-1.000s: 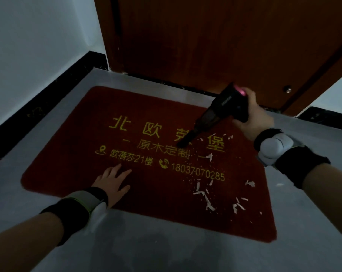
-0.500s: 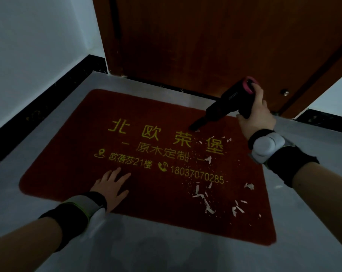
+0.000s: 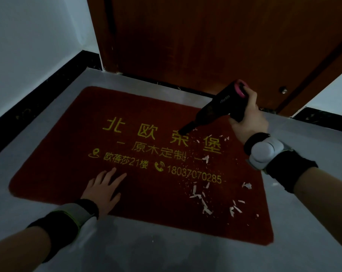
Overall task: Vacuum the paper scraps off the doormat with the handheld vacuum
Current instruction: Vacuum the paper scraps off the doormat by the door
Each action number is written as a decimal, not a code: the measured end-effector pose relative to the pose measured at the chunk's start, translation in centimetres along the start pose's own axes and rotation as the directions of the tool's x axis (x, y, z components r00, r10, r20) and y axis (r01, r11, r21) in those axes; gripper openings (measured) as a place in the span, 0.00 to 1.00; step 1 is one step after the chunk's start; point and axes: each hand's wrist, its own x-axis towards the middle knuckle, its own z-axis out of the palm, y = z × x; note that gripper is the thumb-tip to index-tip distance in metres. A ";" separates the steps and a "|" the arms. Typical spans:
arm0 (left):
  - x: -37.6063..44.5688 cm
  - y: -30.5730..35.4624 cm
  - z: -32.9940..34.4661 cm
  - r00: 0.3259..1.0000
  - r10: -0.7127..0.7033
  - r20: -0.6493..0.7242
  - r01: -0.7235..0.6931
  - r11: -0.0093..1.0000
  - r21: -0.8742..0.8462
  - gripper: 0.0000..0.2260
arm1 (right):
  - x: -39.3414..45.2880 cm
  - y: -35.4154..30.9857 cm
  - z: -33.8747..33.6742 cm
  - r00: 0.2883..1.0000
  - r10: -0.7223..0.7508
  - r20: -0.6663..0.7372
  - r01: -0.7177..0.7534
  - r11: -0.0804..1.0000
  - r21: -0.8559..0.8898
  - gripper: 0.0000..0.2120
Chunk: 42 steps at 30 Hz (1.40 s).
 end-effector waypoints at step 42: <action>-0.7 0.1 0.0 0.998 0.033 0.054 -0.034 0.999 0.023 0.27 | 0.7 2.0 -2.2 0.960 -0.173 0.222 0.190 0.980 -0.060 0.55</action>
